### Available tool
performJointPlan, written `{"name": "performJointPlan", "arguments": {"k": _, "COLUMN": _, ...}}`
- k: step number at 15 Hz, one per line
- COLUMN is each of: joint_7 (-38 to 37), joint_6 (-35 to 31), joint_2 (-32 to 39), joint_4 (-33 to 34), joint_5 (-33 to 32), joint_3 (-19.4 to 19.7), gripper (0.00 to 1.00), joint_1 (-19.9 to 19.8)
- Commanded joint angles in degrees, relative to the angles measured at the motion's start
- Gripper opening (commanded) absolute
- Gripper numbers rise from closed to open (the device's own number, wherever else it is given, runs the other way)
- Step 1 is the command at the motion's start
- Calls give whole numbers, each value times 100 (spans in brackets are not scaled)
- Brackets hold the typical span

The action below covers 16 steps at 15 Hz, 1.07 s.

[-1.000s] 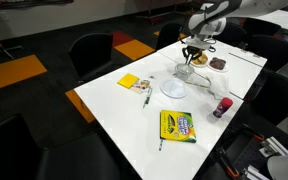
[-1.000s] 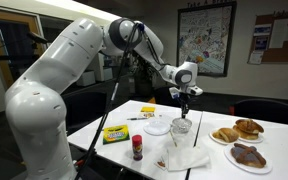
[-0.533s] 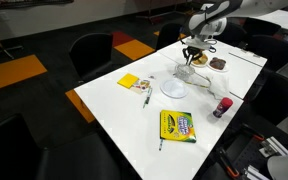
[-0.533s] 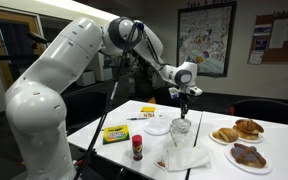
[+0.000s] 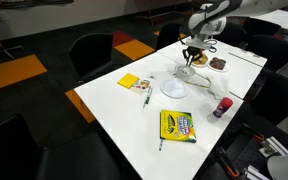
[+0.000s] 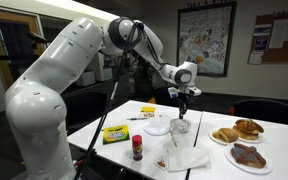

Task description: Pick up the glass lid from the table and put on the glass bowl.

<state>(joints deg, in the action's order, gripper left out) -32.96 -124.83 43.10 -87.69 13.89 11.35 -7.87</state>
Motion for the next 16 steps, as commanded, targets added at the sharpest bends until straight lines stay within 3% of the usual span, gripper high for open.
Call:
{"name": "performJointPlan", "arguments": {"k": 1, "joint_7": 90, "joint_6": 288, "joint_2": 38, "joint_4": 167, "joint_5": -13, "joint_3": -52, "gripper": 4, "joint_1": -100}}
{"name": "performJointPlan", "arguments": {"k": 9, "joint_7": 87, "joint_6": 75, "joint_2": 182, "joint_4": 445, "joint_5": -518, "joint_3": 108, "gripper": 4, "joint_1": 31}}
{"name": "performJointPlan", "arguments": {"k": 13, "joint_7": 159, "joint_6": 31, "joint_2": 388, "joint_4": 724, "joint_5": -650, "joint_3": 26, "gripper": 4, "joint_1": 24}}
{"name": "performJointPlan", "arguments": {"k": 16, "joint_7": 397, "joint_6": -124, "joint_2": 512, "joint_4": 864, "joint_5": -398, "joint_3": -211, "gripper": 4, "joint_1": -65}}
